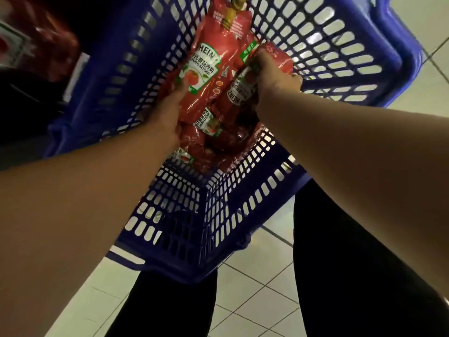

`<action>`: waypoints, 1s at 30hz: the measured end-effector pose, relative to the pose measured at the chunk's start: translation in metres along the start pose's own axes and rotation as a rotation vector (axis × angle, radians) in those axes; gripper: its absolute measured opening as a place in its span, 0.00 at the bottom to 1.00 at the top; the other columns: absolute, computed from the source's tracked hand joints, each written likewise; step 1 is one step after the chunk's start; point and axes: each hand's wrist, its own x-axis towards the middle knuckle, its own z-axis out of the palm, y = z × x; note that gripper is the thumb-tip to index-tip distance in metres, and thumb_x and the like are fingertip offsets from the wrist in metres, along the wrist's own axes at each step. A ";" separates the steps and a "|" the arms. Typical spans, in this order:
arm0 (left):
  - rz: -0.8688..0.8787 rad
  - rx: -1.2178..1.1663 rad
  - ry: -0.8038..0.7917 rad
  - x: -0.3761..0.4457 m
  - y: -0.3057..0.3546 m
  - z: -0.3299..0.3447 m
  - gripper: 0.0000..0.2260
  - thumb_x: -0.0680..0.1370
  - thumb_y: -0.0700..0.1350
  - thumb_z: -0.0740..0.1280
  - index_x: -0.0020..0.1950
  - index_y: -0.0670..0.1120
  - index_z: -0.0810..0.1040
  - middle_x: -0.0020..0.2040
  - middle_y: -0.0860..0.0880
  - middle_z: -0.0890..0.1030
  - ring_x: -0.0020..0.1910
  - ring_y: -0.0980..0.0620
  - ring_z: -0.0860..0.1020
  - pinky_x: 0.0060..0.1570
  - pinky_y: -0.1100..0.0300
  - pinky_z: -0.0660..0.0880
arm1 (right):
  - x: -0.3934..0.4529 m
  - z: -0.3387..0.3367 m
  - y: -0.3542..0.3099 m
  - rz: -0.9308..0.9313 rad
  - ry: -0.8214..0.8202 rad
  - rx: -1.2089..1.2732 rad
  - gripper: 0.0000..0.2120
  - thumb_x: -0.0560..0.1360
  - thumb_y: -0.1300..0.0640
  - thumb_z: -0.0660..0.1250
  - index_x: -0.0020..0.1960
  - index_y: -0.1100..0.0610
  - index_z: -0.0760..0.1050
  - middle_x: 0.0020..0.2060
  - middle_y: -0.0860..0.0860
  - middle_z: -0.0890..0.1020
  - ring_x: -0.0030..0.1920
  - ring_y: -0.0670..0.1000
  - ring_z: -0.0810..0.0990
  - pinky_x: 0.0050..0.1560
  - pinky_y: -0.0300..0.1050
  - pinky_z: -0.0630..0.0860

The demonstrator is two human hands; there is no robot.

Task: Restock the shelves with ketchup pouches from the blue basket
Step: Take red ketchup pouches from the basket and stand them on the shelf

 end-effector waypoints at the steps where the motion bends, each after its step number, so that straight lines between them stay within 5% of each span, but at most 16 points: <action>1: 0.014 0.028 -0.016 0.003 -0.001 -0.003 0.17 0.70 0.59 0.76 0.54 0.52 0.81 0.45 0.53 0.88 0.44 0.54 0.86 0.44 0.57 0.82 | 0.002 -0.001 -0.005 0.000 0.013 -0.005 0.50 0.61 0.34 0.77 0.74 0.55 0.64 0.55 0.54 0.79 0.54 0.60 0.80 0.54 0.59 0.78; 4: 0.030 0.096 -0.035 0.000 -0.008 -0.014 0.18 0.70 0.56 0.77 0.56 0.55 0.81 0.51 0.53 0.87 0.54 0.51 0.85 0.56 0.51 0.79 | 0.006 -0.009 -0.012 0.004 -0.036 -0.004 0.41 0.61 0.36 0.80 0.65 0.58 0.73 0.50 0.56 0.84 0.47 0.60 0.85 0.54 0.60 0.80; 9: -0.130 0.124 -0.129 -0.026 -0.015 -0.033 0.19 0.70 0.50 0.76 0.60 0.50 0.80 0.50 0.50 0.87 0.50 0.51 0.86 0.49 0.57 0.80 | -0.012 -0.030 -0.017 -0.026 -0.055 -0.199 0.33 0.65 0.46 0.80 0.62 0.60 0.72 0.45 0.55 0.85 0.38 0.54 0.87 0.40 0.53 0.85; 14: -0.302 0.087 -0.165 -0.091 -0.019 -0.034 0.26 0.67 0.47 0.75 0.64 0.45 0.78 0.55 0.46 0.85 0.51 0.48 0.84 0.48 0.56 0.80 | -0.073 -0.070 -0.016 0.067 -0.276 -0.486 0.08 0.73 0.53 0.72 0.48 0.56 0.77 0.40 0.51 0.86 0.33 0.49 0.86 0.37 0.45 0.83; 18: -0.343 -0.079 -0.237 -0.164 -0.016 -0.031 0.28 0.67 0.43 0.75 0.66 0.43 0.76 0.60 0.41 0.80 0.51 0.46 0.81 0.42 0.57 0.82 | -0.140 -0.110 -0.037 0.126 -0.504 -0.425 0.08 0.76 0.55 0.69 0.51 0.59 0.75 0.43 0.54 0.86 0.40 0.51 0.87 0.42 0.46 0.84; 22: -0.308 -0.066 -0.474 -0.256 0.013 -0.021 0.44 0.52 0.43 0.87 0.66 0.43 0.75 0.60 0.41 0.80 0.57 0.44 0.80 0.59 0.51 0.79 | -0.220 -0.165 -0.073 0.242 -0.773 -0.121 0.10 0.76 0.60 0.67 0.57 0.61 0.76 0.50 0.57 0.86 0.51 0.55 0.85 0.45 0.48 0.83; 27: -0.107 -0.013 -0.596 -0.383 0.072 0.014 0.34 0.64 0.37 0.81 0.69 0.45 0.73 0.58 0.44 0.83 0.57 0.46 0.82 0.54 0.52 0.81 | -0.328 -0.229 -0.136 0.140 -0.954 -0.271 0.24 0.79 0.59 0.66 0.73 0.63 0.67 0.67 0.60 0.78 0.65 0.59 0.78 0.65 0.54 0.76; 30: 0.100 0.055 -0.567 -0.455 0.101 0.033 0.27 0.69 0.30 0.70 0.64 0.51 0.77 0.55 0.48 0.85 0.54 0.48 0.84 0.49 0.54 0.82 | -0.391 -0.253 -0.177 -0.011 -1.063 -0.440 0.28 0.76 0.67 0.68 0.75 0.62 0.66 0.68 0.62 0.76 0.66 0.62 0.77 0.63 0.58 0.78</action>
